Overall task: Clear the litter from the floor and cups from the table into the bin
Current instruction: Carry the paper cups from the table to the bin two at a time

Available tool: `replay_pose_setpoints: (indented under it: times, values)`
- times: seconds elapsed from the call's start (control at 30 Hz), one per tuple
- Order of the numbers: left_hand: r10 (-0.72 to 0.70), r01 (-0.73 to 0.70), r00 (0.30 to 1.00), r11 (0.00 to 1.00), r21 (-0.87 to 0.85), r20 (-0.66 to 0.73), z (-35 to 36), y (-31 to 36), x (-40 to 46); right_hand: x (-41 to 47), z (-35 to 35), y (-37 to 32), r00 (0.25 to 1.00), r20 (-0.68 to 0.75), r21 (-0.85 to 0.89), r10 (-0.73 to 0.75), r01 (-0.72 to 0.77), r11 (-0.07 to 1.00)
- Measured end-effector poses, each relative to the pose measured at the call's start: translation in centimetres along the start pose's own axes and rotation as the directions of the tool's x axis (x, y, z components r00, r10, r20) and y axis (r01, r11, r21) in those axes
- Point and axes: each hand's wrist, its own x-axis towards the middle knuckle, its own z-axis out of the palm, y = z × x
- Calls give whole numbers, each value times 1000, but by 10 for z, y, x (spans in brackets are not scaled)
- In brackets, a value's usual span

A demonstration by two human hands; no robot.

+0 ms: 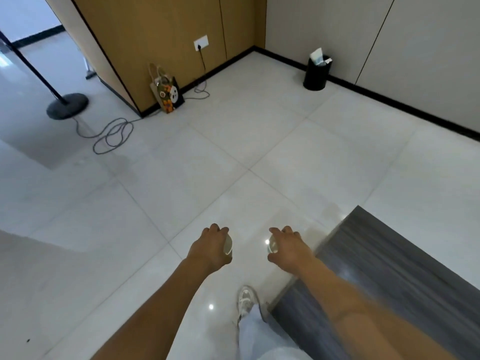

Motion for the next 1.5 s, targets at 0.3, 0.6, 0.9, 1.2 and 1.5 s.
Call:
replay_pose_setpoints:
  times: [0.3, 0.6, 0.9, 1.2, 1.5]
  values:
    - [87, -88, 996, 993, 74, 6, -110, 17, 168, 131, -120, -1, 988, -117, 74, 96, -88, 993]
    - [258, -262, 965, 960, 97, 52, -199, 64, 362, 272, -237, 23, 948, -202, 141, 246, -220, 965]
    - [378, -383, 924, 910, 160, 60, -314, 123, 546, 404, -369, 43, 904, -238, 233, 355, -302, 924]
    - [450, -466, 884, 867, 175, 124, -377, 250, 732, 529, -499, 152, 847, -224, 297, 482, -412, 862]
    - [415, -427, 903, 892, 144, 107, -474, 365, 917, 683, -688, 241, 864, -246, 266, 439, -375, 888]
